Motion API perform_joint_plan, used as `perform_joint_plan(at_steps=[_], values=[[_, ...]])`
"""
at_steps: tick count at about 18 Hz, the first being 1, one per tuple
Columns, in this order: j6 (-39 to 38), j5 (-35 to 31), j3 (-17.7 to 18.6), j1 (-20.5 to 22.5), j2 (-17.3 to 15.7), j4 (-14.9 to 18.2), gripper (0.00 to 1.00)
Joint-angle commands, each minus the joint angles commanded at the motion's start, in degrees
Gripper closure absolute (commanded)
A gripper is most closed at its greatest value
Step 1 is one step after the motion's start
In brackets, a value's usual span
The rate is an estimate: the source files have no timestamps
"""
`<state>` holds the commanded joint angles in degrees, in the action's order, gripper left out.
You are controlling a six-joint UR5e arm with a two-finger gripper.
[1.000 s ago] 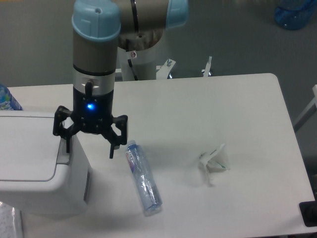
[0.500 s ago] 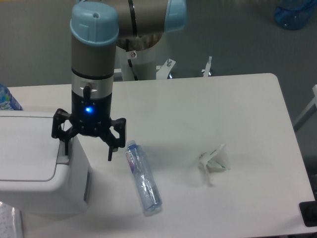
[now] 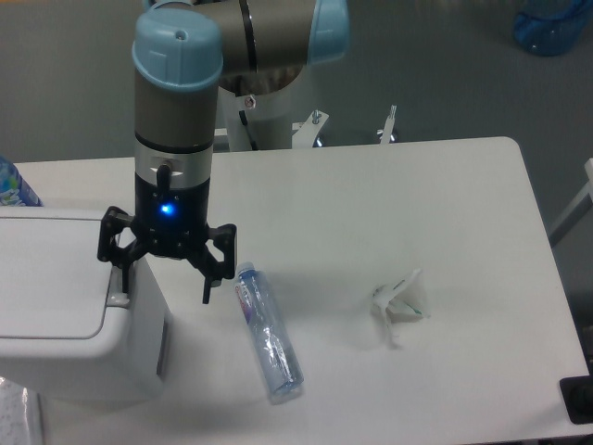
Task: Open the trash can
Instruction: 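Press the gripper on the trash can lid edge to pop it open, then lift the gripper up and away from the opened trash can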
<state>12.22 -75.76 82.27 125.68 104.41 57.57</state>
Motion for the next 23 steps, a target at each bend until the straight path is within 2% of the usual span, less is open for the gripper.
perform_joint_plan(at_steps=[11, 13, 17, 21, 23], values=[[0.0, 0.0, -0.2, 0.0, 0.4, 0.0, 0.00], [0.2, 0.0, -1.1, 0.0, 0.4, -0.2, 0.00], [0.9, -0.4, -4.9, 1.6, -0.2, -2.5, 0.00], [1.8, -5.4, -7.8, 5.3, -1.5, -1.2, 0.00], [10.1, -7.8, -7.7, 5.8, -2.1, 1.1, 0.00]])
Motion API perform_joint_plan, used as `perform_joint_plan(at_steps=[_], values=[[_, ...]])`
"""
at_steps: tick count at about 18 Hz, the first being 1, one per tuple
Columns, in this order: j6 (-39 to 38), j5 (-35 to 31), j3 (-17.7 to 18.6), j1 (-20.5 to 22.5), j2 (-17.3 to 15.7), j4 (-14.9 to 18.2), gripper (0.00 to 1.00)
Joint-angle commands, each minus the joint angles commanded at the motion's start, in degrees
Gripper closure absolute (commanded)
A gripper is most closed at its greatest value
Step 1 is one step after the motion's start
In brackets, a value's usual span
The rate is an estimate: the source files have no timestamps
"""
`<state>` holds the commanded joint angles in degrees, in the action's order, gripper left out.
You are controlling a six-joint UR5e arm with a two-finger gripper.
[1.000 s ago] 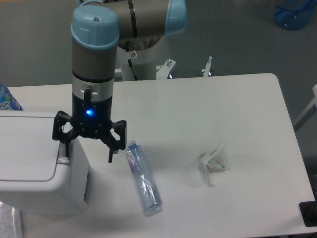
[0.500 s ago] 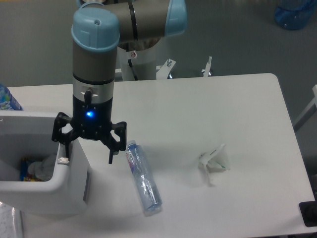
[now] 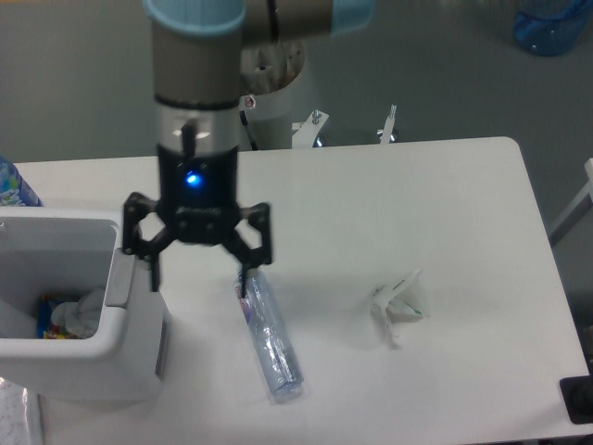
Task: Open the trash can
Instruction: 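Lift the gripper up and away from the opened trash can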
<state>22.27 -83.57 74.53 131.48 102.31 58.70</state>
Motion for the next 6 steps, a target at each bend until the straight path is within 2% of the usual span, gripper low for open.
perform_joint_plan(at_steps=[3, 6], values=[[11.4, -2.3, 0.0, 0.7, -1.1, 5.9, 0.00], [13.7, -3.6, 0.2, 1.3, -1.1, 7.5, 0.00]])
